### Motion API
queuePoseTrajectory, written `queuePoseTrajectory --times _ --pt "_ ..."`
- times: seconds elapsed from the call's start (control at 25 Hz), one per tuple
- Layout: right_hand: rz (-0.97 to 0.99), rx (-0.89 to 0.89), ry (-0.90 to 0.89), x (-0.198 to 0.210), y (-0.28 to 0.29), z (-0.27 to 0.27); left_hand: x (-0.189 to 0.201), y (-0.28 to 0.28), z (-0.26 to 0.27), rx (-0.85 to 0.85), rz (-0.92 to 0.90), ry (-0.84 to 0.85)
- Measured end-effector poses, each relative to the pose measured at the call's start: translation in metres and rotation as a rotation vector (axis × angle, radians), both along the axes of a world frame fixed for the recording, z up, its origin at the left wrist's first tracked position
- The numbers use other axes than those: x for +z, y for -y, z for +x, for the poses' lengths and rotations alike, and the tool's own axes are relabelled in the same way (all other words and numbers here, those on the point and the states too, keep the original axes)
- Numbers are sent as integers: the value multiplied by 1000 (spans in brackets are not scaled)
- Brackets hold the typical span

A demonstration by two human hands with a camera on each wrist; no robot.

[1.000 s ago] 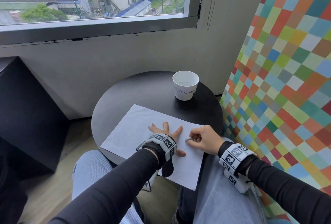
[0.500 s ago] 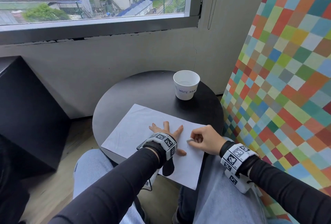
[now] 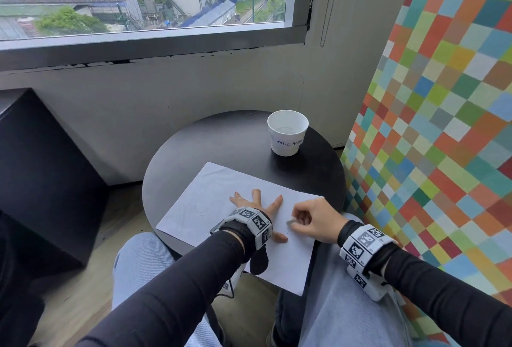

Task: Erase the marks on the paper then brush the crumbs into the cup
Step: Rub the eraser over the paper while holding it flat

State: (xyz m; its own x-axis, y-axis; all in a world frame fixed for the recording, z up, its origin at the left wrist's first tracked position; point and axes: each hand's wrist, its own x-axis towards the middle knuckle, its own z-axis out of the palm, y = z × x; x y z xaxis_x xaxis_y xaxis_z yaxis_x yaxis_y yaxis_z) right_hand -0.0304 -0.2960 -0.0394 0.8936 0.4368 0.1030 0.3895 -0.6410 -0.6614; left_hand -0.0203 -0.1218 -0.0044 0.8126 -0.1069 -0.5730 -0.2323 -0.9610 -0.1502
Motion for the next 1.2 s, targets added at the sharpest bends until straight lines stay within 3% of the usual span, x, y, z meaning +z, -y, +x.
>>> queuePoseTrajectory --times 0.08,0.2,0.32,0.48,0.6,0.76,0.92,1.08,1.2 --pt "-16 39 -3 0 -2 -1 1 2 0 -6 11 5" --pt "-18 -53 42 2 2 4 2 1 0 -3 8 1" --pt "-26 86 12 1 -2 -2 0 1 1 -6 8 1" --pt "-27 -45 74 2 3 6 1 0 1 0 1 -5" --pt "-45 91 42 3 -2 -1 1 1 0 -8 9 3" --pt "-98 -28 127 4 -4 5 -1 -2 0 -1 -23 -20" --pt "-63 92 71 4 -9 -2 -4 -6 -3 -17 -33 -1" --pt "-23 -130 115 3 -4 13 -4 -9 -14 -28 -29 26" --pt "-32 -101 120 0 -9 13 -4 -9 -21 -62 -13 23"
